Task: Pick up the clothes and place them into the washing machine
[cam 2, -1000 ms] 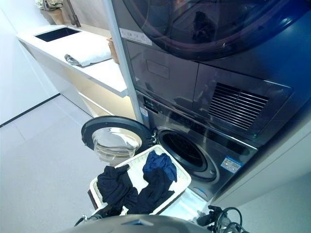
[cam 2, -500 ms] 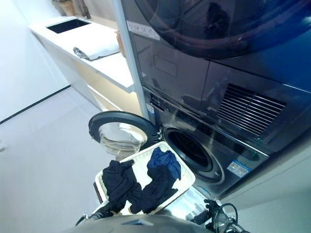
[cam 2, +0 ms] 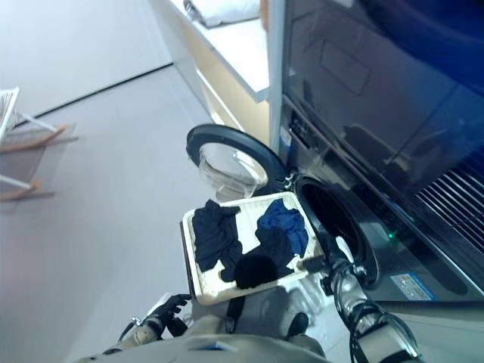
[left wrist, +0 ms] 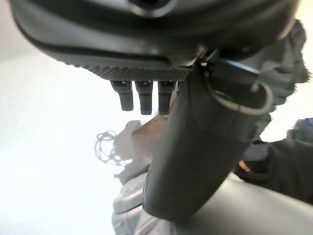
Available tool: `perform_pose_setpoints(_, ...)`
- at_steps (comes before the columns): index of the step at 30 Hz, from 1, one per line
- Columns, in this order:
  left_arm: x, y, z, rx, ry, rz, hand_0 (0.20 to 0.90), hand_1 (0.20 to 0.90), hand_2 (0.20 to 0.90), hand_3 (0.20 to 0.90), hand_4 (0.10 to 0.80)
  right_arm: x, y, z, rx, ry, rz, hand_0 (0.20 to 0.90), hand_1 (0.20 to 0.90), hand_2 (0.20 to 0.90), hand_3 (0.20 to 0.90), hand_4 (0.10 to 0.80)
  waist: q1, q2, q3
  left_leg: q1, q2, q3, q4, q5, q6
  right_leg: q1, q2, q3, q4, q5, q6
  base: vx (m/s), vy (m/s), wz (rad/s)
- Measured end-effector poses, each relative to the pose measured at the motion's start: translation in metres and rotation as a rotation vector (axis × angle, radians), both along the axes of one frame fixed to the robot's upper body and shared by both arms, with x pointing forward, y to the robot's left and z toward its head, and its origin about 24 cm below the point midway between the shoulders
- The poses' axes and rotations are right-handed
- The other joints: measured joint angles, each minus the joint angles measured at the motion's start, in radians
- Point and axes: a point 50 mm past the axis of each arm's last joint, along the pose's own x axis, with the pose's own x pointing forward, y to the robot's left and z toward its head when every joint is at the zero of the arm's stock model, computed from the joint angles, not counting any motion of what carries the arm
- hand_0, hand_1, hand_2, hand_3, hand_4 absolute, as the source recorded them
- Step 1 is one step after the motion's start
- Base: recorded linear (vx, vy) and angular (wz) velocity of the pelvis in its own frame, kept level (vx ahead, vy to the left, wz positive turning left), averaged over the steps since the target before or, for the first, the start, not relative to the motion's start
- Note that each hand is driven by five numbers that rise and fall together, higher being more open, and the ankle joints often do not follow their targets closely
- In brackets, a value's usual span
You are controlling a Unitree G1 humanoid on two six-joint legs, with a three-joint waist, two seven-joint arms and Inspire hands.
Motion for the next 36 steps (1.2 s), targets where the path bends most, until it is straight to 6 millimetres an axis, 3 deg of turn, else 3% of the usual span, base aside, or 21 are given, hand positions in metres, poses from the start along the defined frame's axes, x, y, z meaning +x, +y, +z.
perform_pose_setpoints(6,0.022,0.001,0.008,-0.002,-0.086,0.03,0.9,0.9,0.9,0.9,0.8,0.041,0.016,0.026,-0.033,-0.105,0.074,0.9,0.9,0.9,0.9,0.8,0.054,-0.004,0.046,-0.092,0.002,-0.022,0.01,0.027,-0.005,-0.064,0.001,-0.041,0.008,-0.001,-0.008,-0.069,-0.042,0.28)
perform_pose_setpoints(11,0.05,-0.001,0.019,-0.016,-0.182,0.084,0.9,0.9,0.9,0.9,0.8,0.098,0.041,0.078,-0.047,-0.284,0.118,0.9,0.9,0.9,0.9,0.8,0.1,0.001,0.136,-0.182,0.007,0.006,0.033,0.039,-0.008,-0.186,-0.005,-0.002,0.071,0.003,-0.024,-0.055,0.064,-0.2)
perform_pose_setpoints(16,0.085,0.001,0.036,-0.007,-0.309,0.122,0.9,0.9,0.9,0.9,0.8,0.129,0.054,0.12,-0.068,-0.421,0.147,0.9,0.9,0.9,0.9,0.8,0.12,0.003,0.194,-0.239,0.002,0.001,0.047,0.044,-0.003,-0.244,-0.015,0.002,0.109,-0.002,-0.024,0.0,-0.012,0.03)
perform_pose_setpoints(23,0.121,-0.006,0.058,-0.013,-0.432,0.103,0.9,0.9,0.9,0.9,0.8,0.148,0.067,0.152,-0.09,-0.522,0.167,0.9,0.9,0.9,0.9,0.8,0.163,0.012,0.25,-0.299,-0.014,-0.032,0.081,0.044,-0.004,-0.291,-0.031,-0.032,0.181,-0.046,-0.023,0.044,-0.024,0.19)
perform_pose_setpoints(36,0.126,-0.01,0.061,-0.003,-0.456,0.069,0.9,0.9,0.9,0.9,0.8,0.158,0.088,0.173,-0.101,-0.591,0.21,0.9,0.9,0.9,0.9,0.8,0.217,0.03,0.288,-0.35,-0.037,-0.065,0.102,0.047,-0.004,-0.349,-0.069,-0.055,0.296,-0.123,-0.013,0.013,-0.007,0.15)
